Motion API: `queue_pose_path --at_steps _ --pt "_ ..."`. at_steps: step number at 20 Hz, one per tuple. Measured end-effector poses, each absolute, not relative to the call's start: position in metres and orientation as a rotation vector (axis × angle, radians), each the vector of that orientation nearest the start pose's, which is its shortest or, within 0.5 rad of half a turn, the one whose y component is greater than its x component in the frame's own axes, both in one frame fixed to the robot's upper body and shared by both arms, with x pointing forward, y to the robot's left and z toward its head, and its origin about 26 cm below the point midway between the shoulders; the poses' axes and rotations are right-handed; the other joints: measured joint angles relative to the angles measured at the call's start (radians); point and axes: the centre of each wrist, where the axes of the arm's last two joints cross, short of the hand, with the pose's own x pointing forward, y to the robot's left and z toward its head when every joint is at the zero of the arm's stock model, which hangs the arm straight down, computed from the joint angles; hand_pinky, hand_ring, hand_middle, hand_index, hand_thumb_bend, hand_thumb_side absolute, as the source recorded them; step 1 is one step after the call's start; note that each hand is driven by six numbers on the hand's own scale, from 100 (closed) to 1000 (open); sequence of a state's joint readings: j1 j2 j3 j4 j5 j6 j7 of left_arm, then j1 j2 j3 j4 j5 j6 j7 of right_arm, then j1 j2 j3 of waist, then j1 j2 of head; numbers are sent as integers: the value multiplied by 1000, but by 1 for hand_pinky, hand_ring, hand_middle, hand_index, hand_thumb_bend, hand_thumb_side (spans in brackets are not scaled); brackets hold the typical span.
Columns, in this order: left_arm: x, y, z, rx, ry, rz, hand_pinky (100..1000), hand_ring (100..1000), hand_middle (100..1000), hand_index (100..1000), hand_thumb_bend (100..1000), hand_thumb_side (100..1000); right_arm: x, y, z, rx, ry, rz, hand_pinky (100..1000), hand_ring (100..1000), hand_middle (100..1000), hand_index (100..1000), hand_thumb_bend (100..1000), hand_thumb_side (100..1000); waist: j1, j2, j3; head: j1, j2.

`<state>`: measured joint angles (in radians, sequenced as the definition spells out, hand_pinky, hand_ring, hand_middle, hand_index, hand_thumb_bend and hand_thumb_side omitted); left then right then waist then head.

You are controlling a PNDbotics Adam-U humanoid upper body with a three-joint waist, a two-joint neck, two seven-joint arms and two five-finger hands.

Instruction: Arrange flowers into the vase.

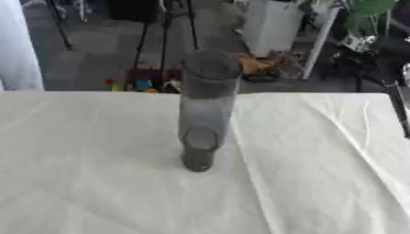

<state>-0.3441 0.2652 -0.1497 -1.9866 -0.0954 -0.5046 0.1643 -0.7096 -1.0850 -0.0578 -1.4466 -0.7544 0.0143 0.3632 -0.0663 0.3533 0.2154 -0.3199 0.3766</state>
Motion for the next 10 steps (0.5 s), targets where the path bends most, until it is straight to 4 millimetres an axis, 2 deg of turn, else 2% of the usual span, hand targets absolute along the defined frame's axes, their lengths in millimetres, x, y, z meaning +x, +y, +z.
queue_pose_path --at_steps 10 --pt "302 209 194 40 3422 440 674 1000 937 964 100 984 334 -425 396 186 -2187 513 100 100 100 112 100 233 -17 0 33 -19 -10"
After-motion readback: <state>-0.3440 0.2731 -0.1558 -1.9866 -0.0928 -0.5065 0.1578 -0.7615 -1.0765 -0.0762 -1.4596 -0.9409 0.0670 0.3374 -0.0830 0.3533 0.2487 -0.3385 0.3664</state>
